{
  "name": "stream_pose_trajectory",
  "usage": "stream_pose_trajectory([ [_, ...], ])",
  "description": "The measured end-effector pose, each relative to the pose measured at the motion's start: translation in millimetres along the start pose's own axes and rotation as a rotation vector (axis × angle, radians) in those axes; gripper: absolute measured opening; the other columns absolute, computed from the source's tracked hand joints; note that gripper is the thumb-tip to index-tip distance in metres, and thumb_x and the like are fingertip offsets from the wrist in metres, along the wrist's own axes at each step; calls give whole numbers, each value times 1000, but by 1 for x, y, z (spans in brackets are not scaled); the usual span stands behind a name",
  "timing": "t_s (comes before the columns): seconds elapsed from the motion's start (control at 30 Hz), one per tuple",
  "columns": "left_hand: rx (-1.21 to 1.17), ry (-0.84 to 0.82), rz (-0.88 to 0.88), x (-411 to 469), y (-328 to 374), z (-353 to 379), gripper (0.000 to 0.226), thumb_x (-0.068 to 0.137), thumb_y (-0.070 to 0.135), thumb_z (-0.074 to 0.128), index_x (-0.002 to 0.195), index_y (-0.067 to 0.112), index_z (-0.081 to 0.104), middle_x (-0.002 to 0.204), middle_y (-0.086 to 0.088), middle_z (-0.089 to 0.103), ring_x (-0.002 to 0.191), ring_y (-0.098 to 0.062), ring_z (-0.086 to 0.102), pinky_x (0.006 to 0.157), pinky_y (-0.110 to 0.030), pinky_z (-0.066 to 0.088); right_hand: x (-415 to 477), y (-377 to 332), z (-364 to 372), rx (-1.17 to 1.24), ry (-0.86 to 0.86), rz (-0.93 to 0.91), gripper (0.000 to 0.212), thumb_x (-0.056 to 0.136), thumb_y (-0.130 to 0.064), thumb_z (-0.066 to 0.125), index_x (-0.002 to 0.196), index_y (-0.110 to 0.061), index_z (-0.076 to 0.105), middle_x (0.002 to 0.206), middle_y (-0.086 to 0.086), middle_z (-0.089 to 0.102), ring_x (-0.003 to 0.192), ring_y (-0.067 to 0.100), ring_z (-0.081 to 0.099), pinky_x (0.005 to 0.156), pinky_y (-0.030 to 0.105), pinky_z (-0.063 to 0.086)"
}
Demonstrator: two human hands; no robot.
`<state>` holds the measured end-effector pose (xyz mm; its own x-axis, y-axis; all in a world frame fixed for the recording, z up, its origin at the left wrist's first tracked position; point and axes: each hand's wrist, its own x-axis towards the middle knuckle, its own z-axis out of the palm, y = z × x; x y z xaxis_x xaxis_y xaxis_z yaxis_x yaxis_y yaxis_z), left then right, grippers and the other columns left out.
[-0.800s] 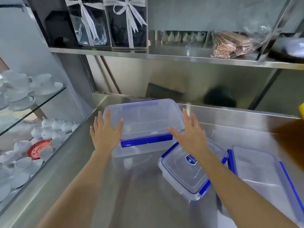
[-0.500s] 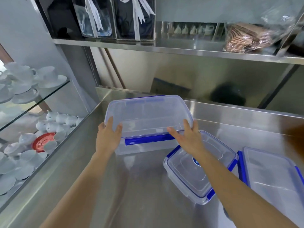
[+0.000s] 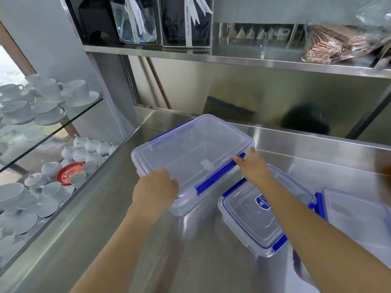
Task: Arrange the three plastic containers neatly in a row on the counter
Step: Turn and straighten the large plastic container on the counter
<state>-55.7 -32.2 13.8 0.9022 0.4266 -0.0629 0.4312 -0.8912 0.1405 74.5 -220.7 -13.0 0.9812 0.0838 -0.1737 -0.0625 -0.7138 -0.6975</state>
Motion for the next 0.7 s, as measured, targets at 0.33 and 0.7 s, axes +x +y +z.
stream_pose_trajectory([
  [0.33, -365, 197, -74, 19, -10, -14, 32, 89, 38, 47, 107, 17, 63, 109, -14, 66, 106, -40, 57, 88, -41, 47, -42, -24, 36, 533, -75, 128, 86, 78, -26, 69, 141, -15, 11, 141, 9, 39, 122, 28, 46, 93, 36, 44],
  [0.7, -451, -40, -132, 68, -45, 13, 57, 84, 58, 46, 136, 39, 33, 132, -13, 44, 121, -37, 45, 101, -49, 40, -44, -25, 39, 485, -162, 39, 85, 82, -26, 66, 145, -19, 10, 146, 5, 34, 128, 28, 42, 105, 44, 41],
])
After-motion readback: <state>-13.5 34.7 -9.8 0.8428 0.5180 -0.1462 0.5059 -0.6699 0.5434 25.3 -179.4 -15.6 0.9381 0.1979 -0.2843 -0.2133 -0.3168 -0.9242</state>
